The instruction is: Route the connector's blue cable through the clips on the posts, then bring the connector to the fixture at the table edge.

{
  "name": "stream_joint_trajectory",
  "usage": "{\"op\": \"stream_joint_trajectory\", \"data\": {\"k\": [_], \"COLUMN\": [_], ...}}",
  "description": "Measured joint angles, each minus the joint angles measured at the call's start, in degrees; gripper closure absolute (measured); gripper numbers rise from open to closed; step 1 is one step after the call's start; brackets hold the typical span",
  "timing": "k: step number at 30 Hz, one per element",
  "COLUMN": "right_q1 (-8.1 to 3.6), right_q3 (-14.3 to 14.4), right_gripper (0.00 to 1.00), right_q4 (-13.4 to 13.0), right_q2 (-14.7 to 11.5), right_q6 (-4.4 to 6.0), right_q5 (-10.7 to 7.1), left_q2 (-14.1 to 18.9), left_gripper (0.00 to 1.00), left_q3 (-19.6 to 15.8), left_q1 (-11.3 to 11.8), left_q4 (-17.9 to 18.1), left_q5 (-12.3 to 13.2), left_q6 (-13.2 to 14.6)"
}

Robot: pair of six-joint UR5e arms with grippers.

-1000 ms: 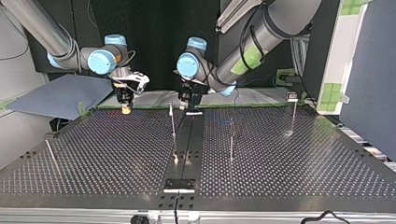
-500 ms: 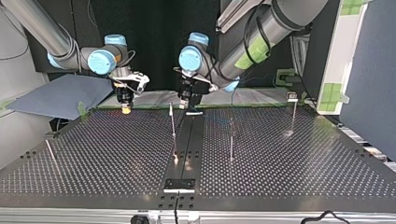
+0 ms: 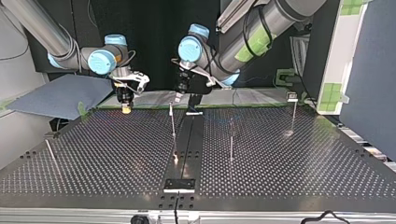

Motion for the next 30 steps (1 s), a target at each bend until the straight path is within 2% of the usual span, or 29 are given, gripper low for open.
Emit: {"op": "stream_joint_trajectory", "data": {"k": [7,20,30], "right_q1": [-0.02,-0.01,-0.01], "right_q3": [0.0,0.0,0.0], "right_gripper": [0.83,0.83,0.83], "right_q4": [0.2,0.4,0.8], "right_q2": [0.0,0.0,0.0], "right_q6": [-0.02,0.04,-0.07], "right_q5": [0.01,-0.04,-0.15], "left_q2": [0.0,0.0,0.0], "left_gripper": [0.02,0.02,0.02], "left_q3": [-0.1,-0.1,-0.1], "left_q1": [-1.2,-2.0,-2.1], "left_q4": [-0.2,-0.3,-0.9], "left_q5": [0.3,-0.6,-2.2], "left_q6": [0.0,-0.4,-3.2]}}
